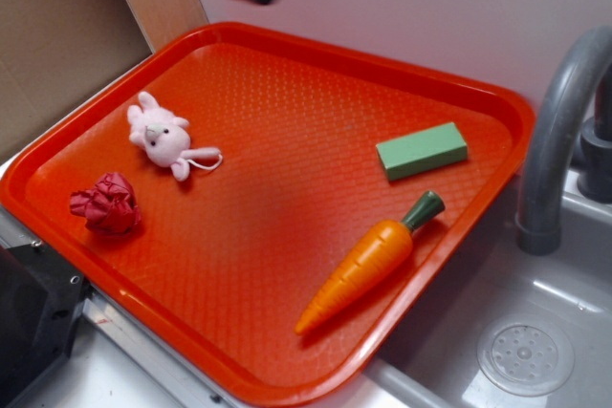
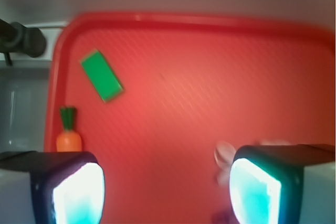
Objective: Grab the green block.
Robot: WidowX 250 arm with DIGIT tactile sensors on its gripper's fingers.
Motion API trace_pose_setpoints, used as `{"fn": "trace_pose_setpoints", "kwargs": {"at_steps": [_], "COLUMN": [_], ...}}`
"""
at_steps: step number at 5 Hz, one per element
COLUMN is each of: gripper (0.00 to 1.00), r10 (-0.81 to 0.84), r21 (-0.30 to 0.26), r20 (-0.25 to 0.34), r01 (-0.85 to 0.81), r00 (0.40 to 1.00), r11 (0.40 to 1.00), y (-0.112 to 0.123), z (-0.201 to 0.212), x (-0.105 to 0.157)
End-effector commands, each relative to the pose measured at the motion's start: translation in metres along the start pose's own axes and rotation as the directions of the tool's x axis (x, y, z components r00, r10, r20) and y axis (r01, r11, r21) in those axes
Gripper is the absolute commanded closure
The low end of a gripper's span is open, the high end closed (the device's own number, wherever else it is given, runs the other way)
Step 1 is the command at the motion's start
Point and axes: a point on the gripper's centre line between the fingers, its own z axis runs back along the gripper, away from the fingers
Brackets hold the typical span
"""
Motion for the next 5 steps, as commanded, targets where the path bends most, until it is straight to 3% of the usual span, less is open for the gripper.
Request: {"fn": "trace_pose_setpoints", "kwargs": {"at_steps": [1,2,3,4,5], "gripper": [0.00,0.00,0.00,0.00,0.00], "r10": [-0.279,-0.314,-0.342,-0.329,-0.332], "r21": [0.063,0.095,0.083,0.075,0.056], "r20": [0.145,0.105,0.047,-0.032,-0.070], "r01": [0.273,0.305,0.337,0.331,0.336], "r00": [0.949,0.944,0.939,0.944,0.941], "r11": [0.960,0.948,0.938,0.941,0.940], "y": [-0.057,-0.071,-0.079,-0.071,-0.065], "z": [-0.019,-0.055,-0.086,-0.120,-0.140], "x": [0.043,0.051,0.052,0.052,0.050]}}
